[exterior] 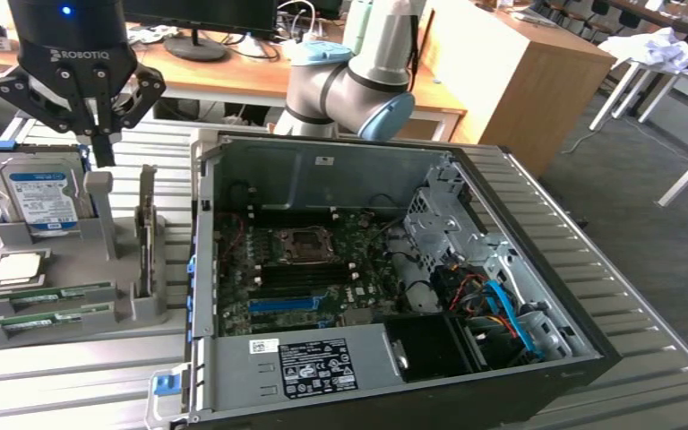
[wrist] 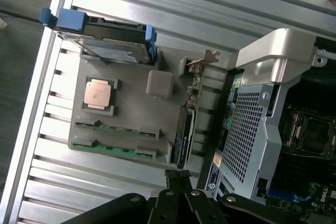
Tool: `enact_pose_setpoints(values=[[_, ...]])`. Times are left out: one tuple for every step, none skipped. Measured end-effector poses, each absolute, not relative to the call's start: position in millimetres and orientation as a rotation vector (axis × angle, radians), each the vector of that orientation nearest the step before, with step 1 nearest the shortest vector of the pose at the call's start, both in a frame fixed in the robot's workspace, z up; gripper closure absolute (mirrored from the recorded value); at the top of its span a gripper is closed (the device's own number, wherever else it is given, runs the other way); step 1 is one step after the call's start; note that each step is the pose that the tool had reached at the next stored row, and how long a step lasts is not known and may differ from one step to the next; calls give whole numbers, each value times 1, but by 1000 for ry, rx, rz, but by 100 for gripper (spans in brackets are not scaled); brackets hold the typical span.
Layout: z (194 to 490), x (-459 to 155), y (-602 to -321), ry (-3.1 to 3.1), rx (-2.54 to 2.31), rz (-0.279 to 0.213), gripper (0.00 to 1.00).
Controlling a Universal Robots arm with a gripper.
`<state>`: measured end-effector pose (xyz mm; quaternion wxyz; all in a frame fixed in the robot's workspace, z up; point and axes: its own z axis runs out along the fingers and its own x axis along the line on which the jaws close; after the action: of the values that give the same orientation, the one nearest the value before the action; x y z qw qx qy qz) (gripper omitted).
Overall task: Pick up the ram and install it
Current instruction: 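Pick up the ram and move it above insertion slot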
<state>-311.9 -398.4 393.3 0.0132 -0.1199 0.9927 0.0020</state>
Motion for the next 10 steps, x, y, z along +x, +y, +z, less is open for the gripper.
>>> enact_pose_setpoints(values=[[393, -312, -398, 3092, -381, 6, 90], [393, -312, -398, 3091, -387, 6, 90], [393, -312, -398, 3090, -394, 6, 90], [393, -312, -398, 3089, -401, 7, 90], [393, -312, -398, 3089, -407, 7, 90], [393, -312, -398, 3088, -414, 7, 90], [393, -312, -398, 3087, -421, 7, 90], [393, -312, -398, 3086, -428, 7, 90], [393, -312, -398, 3085, -434, 7, 90], [393, -312, -398, 3084, -441, 7, 90]])
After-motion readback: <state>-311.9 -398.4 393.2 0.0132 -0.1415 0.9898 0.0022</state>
